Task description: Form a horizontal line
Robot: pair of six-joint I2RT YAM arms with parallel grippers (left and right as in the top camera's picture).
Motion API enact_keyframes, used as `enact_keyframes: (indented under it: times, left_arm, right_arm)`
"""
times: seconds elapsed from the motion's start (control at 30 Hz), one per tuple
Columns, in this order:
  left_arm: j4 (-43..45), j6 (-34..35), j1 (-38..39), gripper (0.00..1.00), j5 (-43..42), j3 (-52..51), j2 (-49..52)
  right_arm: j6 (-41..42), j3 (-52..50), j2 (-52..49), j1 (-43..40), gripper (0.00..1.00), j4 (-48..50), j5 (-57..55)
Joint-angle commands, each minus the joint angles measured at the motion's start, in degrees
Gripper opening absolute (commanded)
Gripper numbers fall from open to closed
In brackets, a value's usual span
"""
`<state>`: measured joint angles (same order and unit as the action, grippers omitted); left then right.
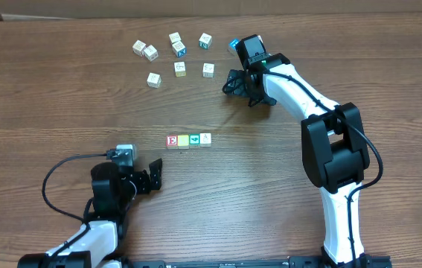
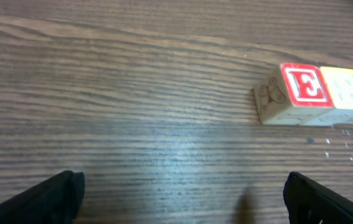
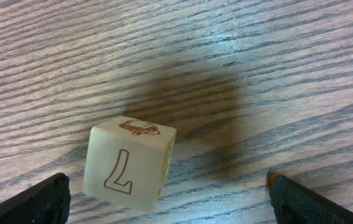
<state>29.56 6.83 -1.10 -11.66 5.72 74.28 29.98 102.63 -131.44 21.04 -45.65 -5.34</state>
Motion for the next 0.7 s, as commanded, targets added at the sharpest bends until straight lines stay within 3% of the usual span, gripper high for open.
enact_keyframes:
  times: [0.0,0.3,0.67]
  left_arm:
    - [4.1,-0.9,0.4,0.99,-1.5,-5.6,-2.0]
    - [-1.1,-0.9,0.4,1.0,-1.5,-5.5,-6.3]
    - [-26.0,-2.4,0.4,1.0,0.7,-5.5,-30.4]
  right_arm:
    - [0.2,-0.5,-0.6,-0.2,1.0,0.2,-0.2]
    - [0.2,-0.5,-0.6,-0.2,1.0,0.2,-0.2]
    - [0.2,-0.5,-0.6,-0.2,1.0,0.2,-0.2]
